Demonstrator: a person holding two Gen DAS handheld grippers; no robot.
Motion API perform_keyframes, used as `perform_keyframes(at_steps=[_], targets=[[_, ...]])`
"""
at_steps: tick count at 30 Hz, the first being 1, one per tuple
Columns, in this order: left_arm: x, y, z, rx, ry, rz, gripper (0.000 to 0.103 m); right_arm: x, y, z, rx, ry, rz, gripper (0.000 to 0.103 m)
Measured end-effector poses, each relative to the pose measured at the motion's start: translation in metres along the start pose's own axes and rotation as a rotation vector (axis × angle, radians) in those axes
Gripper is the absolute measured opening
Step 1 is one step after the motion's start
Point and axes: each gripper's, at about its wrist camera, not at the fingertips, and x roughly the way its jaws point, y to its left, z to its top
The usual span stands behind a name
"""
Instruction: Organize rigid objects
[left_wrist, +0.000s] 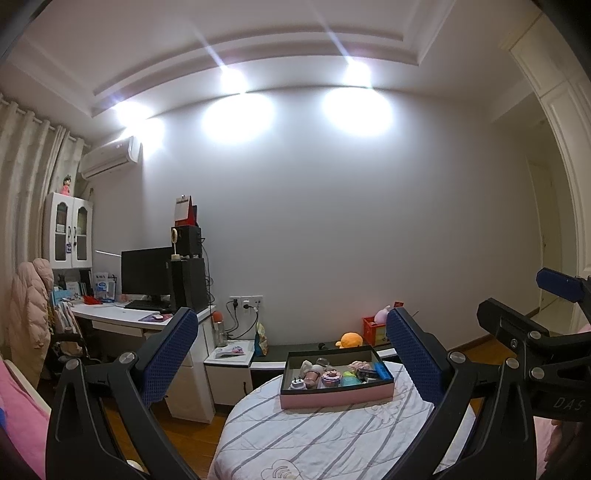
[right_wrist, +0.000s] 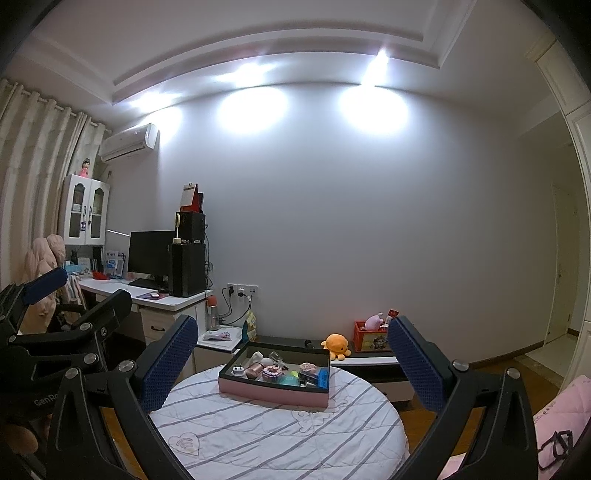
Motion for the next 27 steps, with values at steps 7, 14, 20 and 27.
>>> perform_keyframes(at_steps=[7, 14, 20, 27], targets=[[0.004, 0.0, -0.002, 0.002, 0.009, -0.002, 0.103, 0.002, 0.002, -0.001, 0.0, 0.011, -0.003, 0.103], [0.007, 0.001, -0.003, -0.002, 0.011, -0.007, 0.103, 0.003, 0.002, -0.001, -0.001, 0.013, -0.005, 0.103], [0.011, 0.004, -0.006, -0.005, 0.017, -0.012, 0.103, 0.005, 0.004, -0.001, -0.001, 0.018, -0.009, 0.103], [0.013, 0.004, -0.007, -0.004, 0.013, -0.012, 0.103, 0.009, 0.006, -0.002, 0.001, 0.024, -0.012, 0.103]])
